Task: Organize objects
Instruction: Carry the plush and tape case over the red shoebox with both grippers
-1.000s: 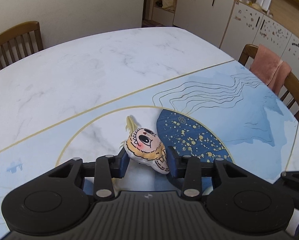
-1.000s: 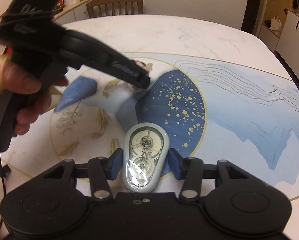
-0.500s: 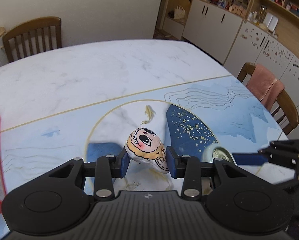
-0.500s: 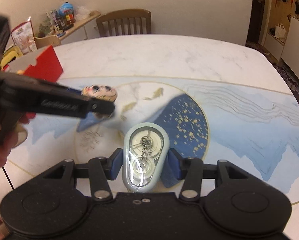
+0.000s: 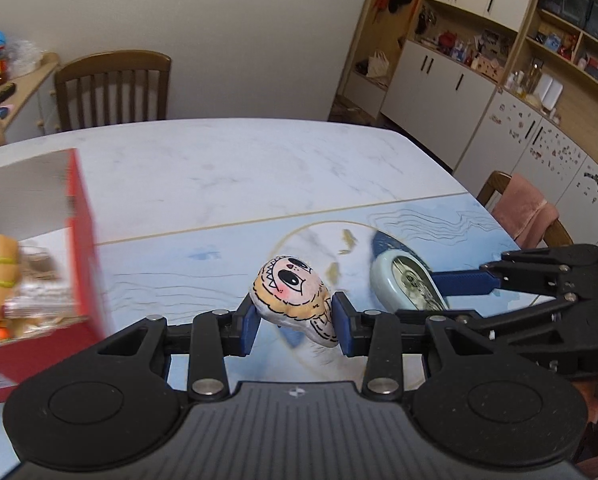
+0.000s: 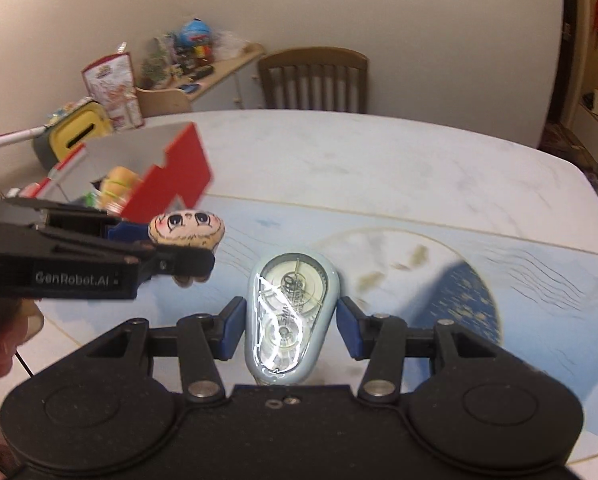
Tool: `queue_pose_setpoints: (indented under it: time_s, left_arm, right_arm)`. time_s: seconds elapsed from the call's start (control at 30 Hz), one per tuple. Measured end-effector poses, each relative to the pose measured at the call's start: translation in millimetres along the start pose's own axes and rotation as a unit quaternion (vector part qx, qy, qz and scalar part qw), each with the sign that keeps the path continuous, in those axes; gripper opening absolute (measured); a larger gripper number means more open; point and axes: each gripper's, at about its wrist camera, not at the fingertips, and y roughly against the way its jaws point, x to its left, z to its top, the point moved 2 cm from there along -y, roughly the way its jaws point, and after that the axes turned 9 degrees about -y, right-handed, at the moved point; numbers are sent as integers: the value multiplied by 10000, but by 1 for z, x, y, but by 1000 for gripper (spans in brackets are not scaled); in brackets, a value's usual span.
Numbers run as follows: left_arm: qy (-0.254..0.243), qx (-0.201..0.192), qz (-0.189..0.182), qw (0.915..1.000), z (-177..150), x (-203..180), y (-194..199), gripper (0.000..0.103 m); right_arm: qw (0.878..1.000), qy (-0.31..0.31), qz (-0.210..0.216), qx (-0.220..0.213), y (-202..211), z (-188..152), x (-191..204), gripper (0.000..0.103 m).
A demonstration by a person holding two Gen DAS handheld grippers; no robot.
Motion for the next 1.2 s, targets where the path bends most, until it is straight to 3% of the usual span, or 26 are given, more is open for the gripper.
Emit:
queue_pose_setpoints:
  time_s: [0.3, 0.73, 1.2]
  left_arm:
    - [232, -178, 207, 9994, -15, 60, 49, 37]
    - [422, -238, 546, 9973, -34, 139, 86, 37]
    - [468, -12, 1168, 9920, -38, 236, 91, 37]
  right_arm:
    - [9989, 315, 340, -67, -17, 23, 76, 49]
    - [9962, 586, 651, -43, -55, 48, 157, 49]
    - [9950, 851, 498, 169, -113, 70, 207, 49]
